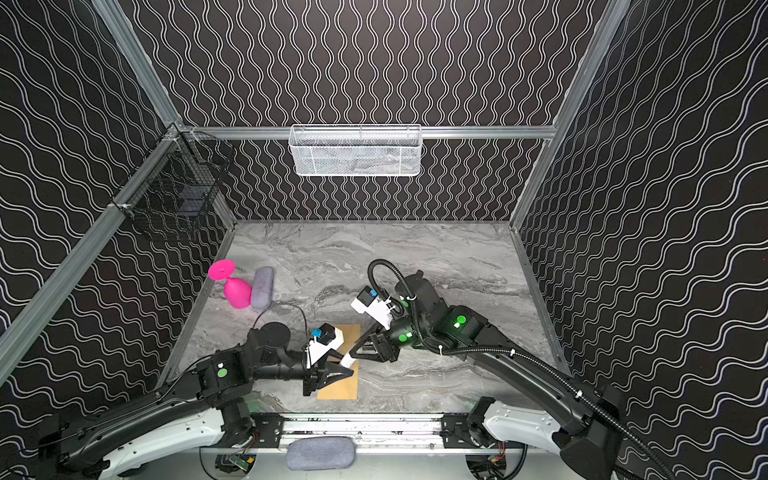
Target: Place the letter into the envelope and seal it
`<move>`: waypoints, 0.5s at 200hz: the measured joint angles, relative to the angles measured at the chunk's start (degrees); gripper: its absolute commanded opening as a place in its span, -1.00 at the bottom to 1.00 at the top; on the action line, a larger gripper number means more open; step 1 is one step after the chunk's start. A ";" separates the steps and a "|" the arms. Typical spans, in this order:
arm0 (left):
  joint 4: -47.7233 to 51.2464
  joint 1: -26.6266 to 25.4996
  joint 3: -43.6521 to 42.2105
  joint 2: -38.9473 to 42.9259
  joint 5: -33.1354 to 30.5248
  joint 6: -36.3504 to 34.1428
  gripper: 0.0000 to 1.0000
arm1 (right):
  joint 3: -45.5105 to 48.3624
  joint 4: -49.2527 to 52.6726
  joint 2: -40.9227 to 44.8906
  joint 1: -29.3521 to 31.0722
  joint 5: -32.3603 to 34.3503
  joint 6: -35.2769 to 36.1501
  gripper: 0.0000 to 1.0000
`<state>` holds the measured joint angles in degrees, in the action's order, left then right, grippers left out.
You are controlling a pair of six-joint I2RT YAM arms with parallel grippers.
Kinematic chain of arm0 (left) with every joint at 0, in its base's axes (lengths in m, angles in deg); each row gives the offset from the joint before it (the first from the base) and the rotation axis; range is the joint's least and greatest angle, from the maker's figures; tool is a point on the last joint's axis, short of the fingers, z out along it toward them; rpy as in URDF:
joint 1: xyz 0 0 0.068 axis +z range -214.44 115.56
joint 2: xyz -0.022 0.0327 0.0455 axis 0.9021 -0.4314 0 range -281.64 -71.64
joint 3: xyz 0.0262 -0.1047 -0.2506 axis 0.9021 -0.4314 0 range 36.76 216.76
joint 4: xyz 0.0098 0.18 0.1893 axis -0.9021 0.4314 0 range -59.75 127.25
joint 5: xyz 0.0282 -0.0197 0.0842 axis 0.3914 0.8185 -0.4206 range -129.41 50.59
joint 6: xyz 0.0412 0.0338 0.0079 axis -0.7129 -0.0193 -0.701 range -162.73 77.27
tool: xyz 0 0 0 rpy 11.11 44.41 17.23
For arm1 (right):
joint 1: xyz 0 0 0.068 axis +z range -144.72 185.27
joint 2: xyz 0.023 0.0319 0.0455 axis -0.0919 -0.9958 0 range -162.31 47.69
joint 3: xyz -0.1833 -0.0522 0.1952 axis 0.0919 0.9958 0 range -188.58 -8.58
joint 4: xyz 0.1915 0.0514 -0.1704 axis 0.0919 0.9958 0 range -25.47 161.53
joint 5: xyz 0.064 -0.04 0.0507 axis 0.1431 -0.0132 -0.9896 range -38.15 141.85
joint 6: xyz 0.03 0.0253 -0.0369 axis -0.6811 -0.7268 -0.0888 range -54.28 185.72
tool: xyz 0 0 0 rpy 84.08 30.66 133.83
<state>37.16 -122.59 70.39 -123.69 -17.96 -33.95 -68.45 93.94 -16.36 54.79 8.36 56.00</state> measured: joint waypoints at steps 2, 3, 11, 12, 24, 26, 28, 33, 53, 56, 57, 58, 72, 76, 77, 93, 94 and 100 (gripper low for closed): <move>-0.63 0.02 -0.07 0.11 -0.26 0.00 -1.00 | -0.22 0.20 0.02 0.00 -0.02 0.11 0.06; -0.81 0.02 -0.09 0.15 -0.31 0.00 -1.00 | -0.42 0.39 0.04 0.02 0.00 0.22 0.08; -2.36 0.04 -0.37 0.42 -0.39 0.04 -1.00 | -1.55 1.38 0.26 0.15 0.22 1.14 0.19; -2.54 0.07 -0.42 0.44 -0.44 0.04 -1.00 | -1.66 1.49 0.31 0.15 0.24 1.27 0.20; -3.85 0.07 -0.90 0.50 -0.42 0.11 -1.00 | -3.10 2.99 1.31 0.11 1.25 2.62 0.33; -4.09 0.07 -1.01 0.50 -0.39 0.13 -1.00 | -3.28 3.26 1.55 0.07 1.46 2.95 0.35; -4.28 0.07 -1.09 0.50 -0.37 0.15 -1.00 | -3.43 3.45 1.79 0.00 1.70 3.17 0.37; -4.57 0.07 -1.29 0.50 -0.28 0.35 -1.00 | -3.69 3.78 2.45 -0.07 2.29 3.76 0.40; -5.81 0.07 -2.10 0.68 0.70 1.79 -1.00 | -3.58 3.98 6.10 -0.13 4.52 5.97 0.50; -6.05 0.07 -2.27 0.81 0.96 1.90 -1.00 | -3.30 3.63 6.75 -0.13 4.87 6.14 0.50; -6.10 0.07 -2.32 0.83 1.03 1.99 -1.00 | -3.21 3.50 6.93 -0.13 4.96 6.16 0.50; -6.16 0.07 -2.36 0.87 1.09 2.05 -1.00 | -2.99 3.19 7.28 -0.13 5.14 6.23 0.50; -7.32 0.07 -3.39 1.77 1.55 3.89 -1.00 | -0.33 0.39 10.54 -0.13 6.82 6.25 0.50; -7.58 0.07 -3.67 2.10 1.57 4.79 -1.00 | 0.61 -0.50 11.50 -0.13 7.56 6.19 0.48; -7.65 0.07 -3.72 2.16 1.57 4.87 -1.00 | 0.79 -0.72 11.65 -0.13 7.69 6.14 0.48; -8.33 0.07 -4.46 3.21 1.09 7.78 -1.00 | 5.53 -7.06 14.84 -0.13 11.17 3.56 0.44; -8.33 0.07 -4.48 3.26 1.05 7.87 -1.00 | 6.01 -7.61 15.08 -0.13 11.52 3.15 0.43; -8.31 0.07 -4.50 3.61 0.28 9.20 -1.00 | 7.93 -10.03 16.00 -0.13 12.96 1.18 0.39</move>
<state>28.86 -122.53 65.88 -120.08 -17.67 -24.75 -60.52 83.90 -0.36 54.66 21.32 57.18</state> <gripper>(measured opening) 0.266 0.721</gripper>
